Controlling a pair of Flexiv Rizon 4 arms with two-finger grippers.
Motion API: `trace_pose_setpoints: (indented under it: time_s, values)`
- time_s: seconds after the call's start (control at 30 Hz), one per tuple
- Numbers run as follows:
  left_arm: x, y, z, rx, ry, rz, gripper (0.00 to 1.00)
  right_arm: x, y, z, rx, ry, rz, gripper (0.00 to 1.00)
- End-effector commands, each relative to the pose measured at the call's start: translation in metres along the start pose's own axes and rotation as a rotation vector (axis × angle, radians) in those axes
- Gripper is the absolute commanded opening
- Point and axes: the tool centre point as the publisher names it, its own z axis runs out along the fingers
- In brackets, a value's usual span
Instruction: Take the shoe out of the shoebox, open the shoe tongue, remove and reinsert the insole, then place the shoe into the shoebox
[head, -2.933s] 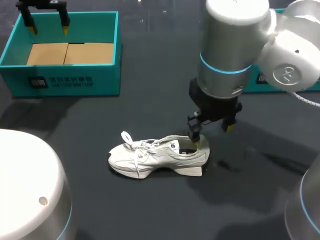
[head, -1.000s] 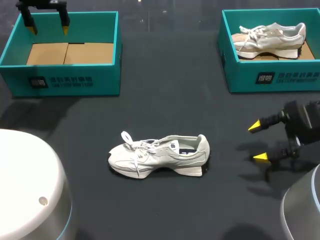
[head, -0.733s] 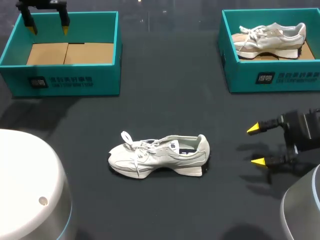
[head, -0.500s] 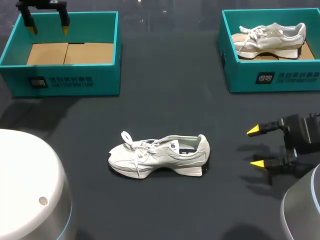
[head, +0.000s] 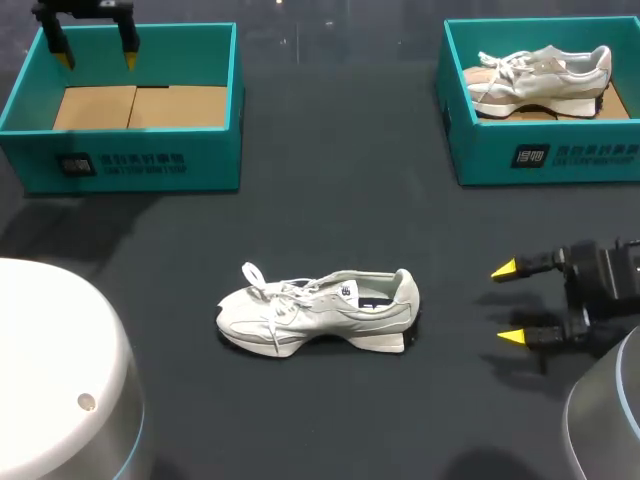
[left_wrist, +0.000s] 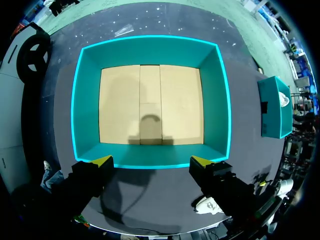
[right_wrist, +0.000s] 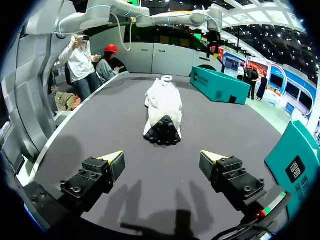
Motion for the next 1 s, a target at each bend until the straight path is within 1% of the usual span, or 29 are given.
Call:
trace_pose_setpoints:
  time_s: [0.03,0.2,0.4,0.53,0.8,1.0]
  values:
    - [0.000,0.000,0.000,0.000,0.000,0.000,1.00,-0.008,-0.018,0.017,-0.018,0.008,-0.002,1.00]
    - [0.000,0.000,0.000,0.000,0.000,0.000,1.00,-0.012,-0.029,0.021,-0.034,0.008,0.039,1.00]
    - [0.000,0.000,0.000,0.000,0.000,0.000,1.00,-0.020,-0.028,0.021,-0.045,0.001,0.078,1.00]
    - [0.000,0.000,0.000,0.000,0.000,0.000,1.00,-0.022,-0.028,0.025,-0.055,0.009,0.099,1.00]
    - [0.000,0.000,0.000,0.000,0.000,0.000,1.00,-0.018,-0.023,0.039,-0.058,0.017,0.113,1.00]
    - [0.000,0.000,0.000,0.000,0.000,0.000,1.00,-0.011,-0.018,0.053,-0.065,0.003,0.171,1.00]
